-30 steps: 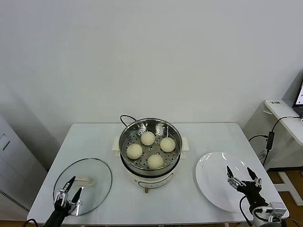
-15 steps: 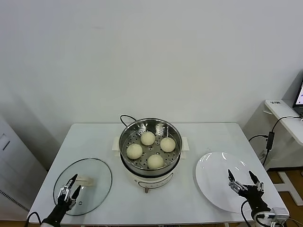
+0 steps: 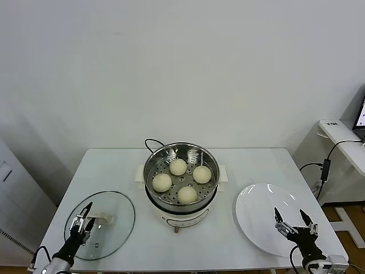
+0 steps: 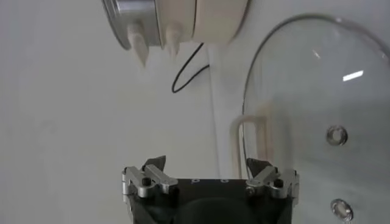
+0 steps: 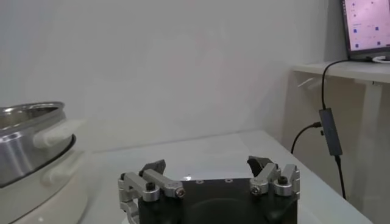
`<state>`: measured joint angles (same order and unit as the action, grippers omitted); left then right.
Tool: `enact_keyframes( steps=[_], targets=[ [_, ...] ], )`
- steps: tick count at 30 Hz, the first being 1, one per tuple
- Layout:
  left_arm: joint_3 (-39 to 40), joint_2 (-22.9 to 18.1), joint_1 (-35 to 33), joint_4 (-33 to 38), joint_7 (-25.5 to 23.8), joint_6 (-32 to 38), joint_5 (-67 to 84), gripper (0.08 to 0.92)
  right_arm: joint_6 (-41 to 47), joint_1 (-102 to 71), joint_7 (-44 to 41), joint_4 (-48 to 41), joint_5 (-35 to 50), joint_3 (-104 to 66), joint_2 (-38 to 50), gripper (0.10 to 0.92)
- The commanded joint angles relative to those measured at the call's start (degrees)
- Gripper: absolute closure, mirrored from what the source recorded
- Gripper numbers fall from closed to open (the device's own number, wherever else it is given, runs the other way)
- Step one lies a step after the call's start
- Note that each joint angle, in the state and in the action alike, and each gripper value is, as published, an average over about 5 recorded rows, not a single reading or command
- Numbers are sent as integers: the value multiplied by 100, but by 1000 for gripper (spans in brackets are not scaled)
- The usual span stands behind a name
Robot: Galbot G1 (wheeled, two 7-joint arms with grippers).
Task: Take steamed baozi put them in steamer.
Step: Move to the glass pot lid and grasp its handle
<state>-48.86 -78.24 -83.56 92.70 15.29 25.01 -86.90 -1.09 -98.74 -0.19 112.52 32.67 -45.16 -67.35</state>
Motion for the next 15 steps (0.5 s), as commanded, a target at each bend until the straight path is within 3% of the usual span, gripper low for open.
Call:
enact_keyframes(
  steps=[1, 8, 15],
  targets=[
    [104, -2, 307, -208, -43, -196, -45, 177, -7, -26, 9, 28, -9, -8, -21, 203],
    [201, -41, 411, -299, -74, -257, 78, 190, -12, -18, 21, 43, -20, -8, -39, 203],
    [245, -27, 285, -277, -126, -295, 596, 316, -42, -44, 25, 37, -31, -26, -9, 203]
  ],
)
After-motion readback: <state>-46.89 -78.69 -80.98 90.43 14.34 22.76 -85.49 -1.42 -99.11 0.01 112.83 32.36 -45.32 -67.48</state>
